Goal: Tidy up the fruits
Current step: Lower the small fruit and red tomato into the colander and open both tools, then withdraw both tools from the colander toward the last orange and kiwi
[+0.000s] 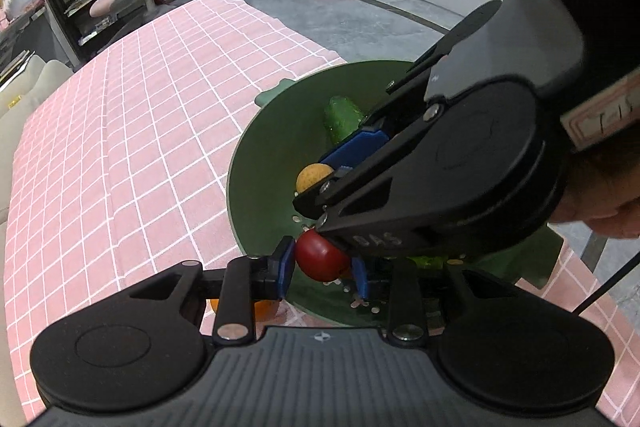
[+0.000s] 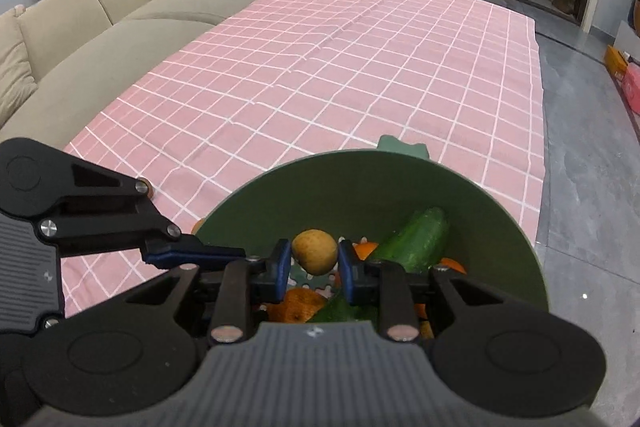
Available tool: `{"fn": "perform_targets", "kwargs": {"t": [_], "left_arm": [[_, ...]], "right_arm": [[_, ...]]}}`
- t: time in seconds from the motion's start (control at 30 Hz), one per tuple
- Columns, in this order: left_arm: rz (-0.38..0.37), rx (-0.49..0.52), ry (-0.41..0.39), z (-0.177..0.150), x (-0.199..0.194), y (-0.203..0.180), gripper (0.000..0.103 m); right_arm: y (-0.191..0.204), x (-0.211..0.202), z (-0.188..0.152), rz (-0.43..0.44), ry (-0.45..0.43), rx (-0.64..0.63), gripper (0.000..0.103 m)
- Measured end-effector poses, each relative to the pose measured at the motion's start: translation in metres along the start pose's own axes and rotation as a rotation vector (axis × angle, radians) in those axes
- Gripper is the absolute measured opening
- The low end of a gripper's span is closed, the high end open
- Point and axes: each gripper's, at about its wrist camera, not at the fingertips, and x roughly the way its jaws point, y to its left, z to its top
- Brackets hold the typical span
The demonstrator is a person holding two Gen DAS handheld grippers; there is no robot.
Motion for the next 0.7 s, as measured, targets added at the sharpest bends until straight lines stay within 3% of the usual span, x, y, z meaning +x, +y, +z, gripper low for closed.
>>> {"fn": "perform_targets", "kwargs": {"t": [0.03,0.1,0.17,0.27,0.4,0.57,0.7], "left_arm": [[-0.006,-0.004,-0.006,0.0,-0.002,-0.001,0.04],[-0.023,0.003,-0.038,0.0,-0.01,-0.002,0.053],[-0.019,0.023,-0.09,-0.001,-0.023,-0.005,0.075],[-0.011,-0.004,-0.123,-0.003,-0.042,-0.001,0.075],[-0.02,-0.129,-0.158,-0.02,-0.074,0.014,0.074],[-0.03,-0.304,-0.142,-0.053,-0.103,0.035,0.073],[0.002,-0.34,-0.139,-0.064,-0.124,0.039,0.071]], "right_arm": [[0.0,0.0,0.001,0.003,0.002,0.002,0.027],[0.0,0.0,0.003,0.02,-0.002,0.018,0.036],[-0.001,-0.004,0.004,0.022,-0.022,0.034,0.037],[-0.008,-0.022,0.009,0.037,-0.077,0.101,0.037],[-0.009,-0.055,0.009,0.014,-0.156,0.149,0.037],[0.001,-0.081,0.003,-0.054,-0.174,0.189,0.037],[0.01,-0.097,-0.002,-0.095,-0.17,0.226,0.037]]}}
